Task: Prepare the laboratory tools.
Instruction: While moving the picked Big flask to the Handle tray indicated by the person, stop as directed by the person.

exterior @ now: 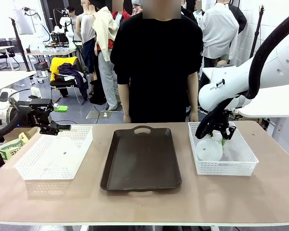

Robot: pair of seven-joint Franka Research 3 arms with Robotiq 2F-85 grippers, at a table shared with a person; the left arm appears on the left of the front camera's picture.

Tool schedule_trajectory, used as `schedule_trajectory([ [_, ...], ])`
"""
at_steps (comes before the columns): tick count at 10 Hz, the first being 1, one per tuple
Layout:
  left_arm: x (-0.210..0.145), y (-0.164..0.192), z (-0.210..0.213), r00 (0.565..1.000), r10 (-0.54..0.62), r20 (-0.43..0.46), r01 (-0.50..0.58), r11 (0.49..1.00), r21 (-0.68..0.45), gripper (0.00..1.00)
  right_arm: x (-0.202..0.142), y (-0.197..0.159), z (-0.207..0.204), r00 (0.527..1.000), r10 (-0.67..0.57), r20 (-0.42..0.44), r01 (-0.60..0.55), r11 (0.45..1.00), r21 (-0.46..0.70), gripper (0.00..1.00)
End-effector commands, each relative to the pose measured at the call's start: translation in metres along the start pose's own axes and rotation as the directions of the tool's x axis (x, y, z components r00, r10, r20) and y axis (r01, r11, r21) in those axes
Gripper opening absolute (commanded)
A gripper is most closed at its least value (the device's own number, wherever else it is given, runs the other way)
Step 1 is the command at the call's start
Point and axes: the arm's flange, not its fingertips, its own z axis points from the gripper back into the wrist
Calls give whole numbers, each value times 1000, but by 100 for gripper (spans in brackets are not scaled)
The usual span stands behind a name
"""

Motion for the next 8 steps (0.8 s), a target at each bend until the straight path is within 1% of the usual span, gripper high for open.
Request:
schedule_trajectory([
  [1,0,-2,2,1000,-5,-2,5,1000,0,100,0,0,0,1000,0,3,0,1000,5,0],
  [6,0,-2,2,1000,-5,-2,5,1000,0,100,0,0,0,1000,0,0,0,1000,0,0],
  [7,0,-2,2,1000,-5,-2,5,1000,0,100,-8,-2,16,999,8,43,-8,1000,-10,0],
  [8,0,-2,2,1000,-5,-2,5,1000,0,100,-12,-5,26,998,13,59,-13,1000,-16,0],
])
